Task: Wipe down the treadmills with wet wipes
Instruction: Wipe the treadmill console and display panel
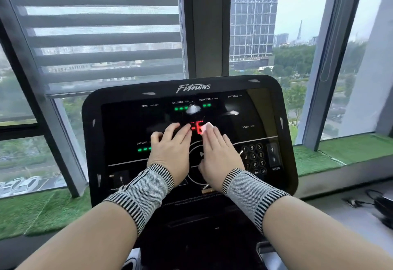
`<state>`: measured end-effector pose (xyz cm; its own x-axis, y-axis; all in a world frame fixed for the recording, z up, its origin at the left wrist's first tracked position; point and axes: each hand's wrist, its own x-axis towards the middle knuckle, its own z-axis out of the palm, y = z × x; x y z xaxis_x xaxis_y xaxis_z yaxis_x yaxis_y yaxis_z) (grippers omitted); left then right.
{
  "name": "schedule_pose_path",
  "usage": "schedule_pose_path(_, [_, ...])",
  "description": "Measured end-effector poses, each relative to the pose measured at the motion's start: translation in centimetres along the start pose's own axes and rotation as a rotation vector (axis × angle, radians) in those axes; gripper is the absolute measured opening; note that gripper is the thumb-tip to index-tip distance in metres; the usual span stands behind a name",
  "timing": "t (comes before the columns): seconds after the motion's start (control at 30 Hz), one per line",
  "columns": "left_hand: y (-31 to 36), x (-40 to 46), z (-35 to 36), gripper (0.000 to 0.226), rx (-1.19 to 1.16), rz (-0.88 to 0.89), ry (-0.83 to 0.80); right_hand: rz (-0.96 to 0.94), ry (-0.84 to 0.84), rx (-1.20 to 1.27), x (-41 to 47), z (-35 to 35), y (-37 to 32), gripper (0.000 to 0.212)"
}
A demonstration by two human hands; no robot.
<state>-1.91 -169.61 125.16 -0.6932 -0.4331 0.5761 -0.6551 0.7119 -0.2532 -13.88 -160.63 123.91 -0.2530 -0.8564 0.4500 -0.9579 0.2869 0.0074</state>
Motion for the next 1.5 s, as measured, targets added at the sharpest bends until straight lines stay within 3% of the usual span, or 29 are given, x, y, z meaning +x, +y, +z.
schedule_pose_path(0.07, [-0.1, -0.2, 0.1, 0.058, 0.004, 0.012, 0.018, -0.090, -0.025, -0.050, -0.4, 0.4, -0.1, 0.075])
schedule_pose_path(0.17, [-0.5, -0.5, 0.5, 0.058, 0.005, 0.012, 0.019, 0.070, 0.021, -0.014, -0.5, 0.3, 0.5, 0.074])
schedule_pose_path(0.3, [-0.6, -0.9, 0.8, 0.060, 0.018, 0.018, 0.017, 0.000, -0.013, -0.038, -1.0, 0.8, -0.6, 0.073])
schedule_pose_path(0.43, [-0.6, -1.1, 0.2, 0.059, 0.008, 0.019, -0.029, 0.140, 0.017, 0.000, -1.0, 0.4, 0.1, 0.072])
schedule_pose_path(0.57, [-0.4, -0.9, -0.1, 0.060, -0.018, 0.015, -0.047, -0.091, -0.036, -0.066, -0.7, 0.1, -0.9, 0.074])
schedule_pose_path(0.7, [-0.4, -1.0, -0.1, 0.058, -0.019, 0.004, -0.038, 0.118, 0.029, -0.016, -0.8, 0.1, 0.3, 0.070])
schedule_pose_path(0.87, [0.2, -0.9, 0.3, 0.061, -0.030, -0.026, -0.022, -0.117, -0.022, -0.077, -0.7, 0.3, 0.0, 0.073])
schedule_pose_path(1.0, [0.8, -0.9, 0.6, 0.062, -0.013, -0.023, 0.018, 0.117, 0.053, -0.004, -0.8, 0.2, 1.8, 0.072])
schedule_pose_path(1.13, [2.6, 0.0, 0.1, 0.063, -0.041, 0.017, -0.026, -0.115, -0.042, -0.064, -1.3, 0.6, 1.9, 0.075])
schedule_pose_path(1.27, [3.6, 0.2, -0.2, 0.065, -0.022, 0.019, -0.099, 0.104, 0.051, 0.005, -1.4, 0.2, 4.0, 0.071])
schedule_pose_path(1.4, [5.0, 0.6, 0.1, 0.063, -0.019, 0.042, -0.095, -0.100, -0.036, -0.035, -2.3, 0.5, 4.6, 0.073])
schedule_pose_path(1.5, [5.5, 0.7, 0.4, 0.059, -0.031, 0.042, -0.082, 0.204, 0.068, 0.046, -2.0, 0.1, 6.9, 0.068])
